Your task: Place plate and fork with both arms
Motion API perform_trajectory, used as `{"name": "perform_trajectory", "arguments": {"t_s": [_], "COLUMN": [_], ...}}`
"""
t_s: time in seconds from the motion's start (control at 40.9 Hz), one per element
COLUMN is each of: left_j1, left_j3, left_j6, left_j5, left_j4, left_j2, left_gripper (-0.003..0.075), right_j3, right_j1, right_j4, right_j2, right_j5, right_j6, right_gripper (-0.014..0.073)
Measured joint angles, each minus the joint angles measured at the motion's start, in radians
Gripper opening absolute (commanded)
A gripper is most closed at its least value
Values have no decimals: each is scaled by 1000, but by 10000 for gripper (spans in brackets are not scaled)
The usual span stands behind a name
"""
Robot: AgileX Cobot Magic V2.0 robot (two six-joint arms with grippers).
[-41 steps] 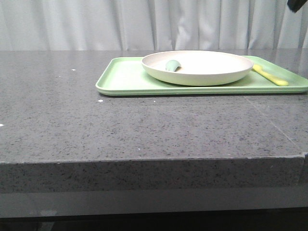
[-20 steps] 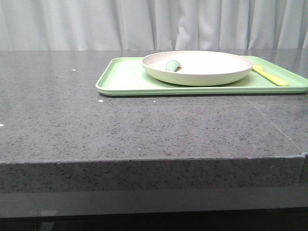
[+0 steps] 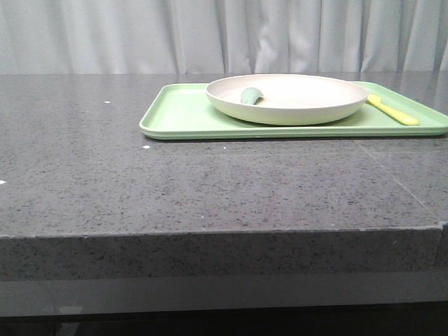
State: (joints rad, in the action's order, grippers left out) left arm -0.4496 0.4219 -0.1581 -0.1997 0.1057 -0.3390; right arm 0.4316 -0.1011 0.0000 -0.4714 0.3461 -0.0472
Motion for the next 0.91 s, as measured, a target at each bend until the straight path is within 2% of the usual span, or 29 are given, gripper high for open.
{"name": "perform_trajectory", "arguments": {"t_s": [0.245, 0.905], "left_j1": [0, 0], "left_j3": [0, 0], "left_j6": [0, 0], "left_j5": [0, 0], "left_j4": [0, 0], "left_j2": [0, 0], "left_gripper": [-18, -18], "right_j3": [-81, -81], "right_j1": [0, 0], "right_j4": [0, 0], "right_j2": [155, 159], "right_j5": [-86, -97], "right_j6": [2, 4], "right_gripper": [-112, -112]}}
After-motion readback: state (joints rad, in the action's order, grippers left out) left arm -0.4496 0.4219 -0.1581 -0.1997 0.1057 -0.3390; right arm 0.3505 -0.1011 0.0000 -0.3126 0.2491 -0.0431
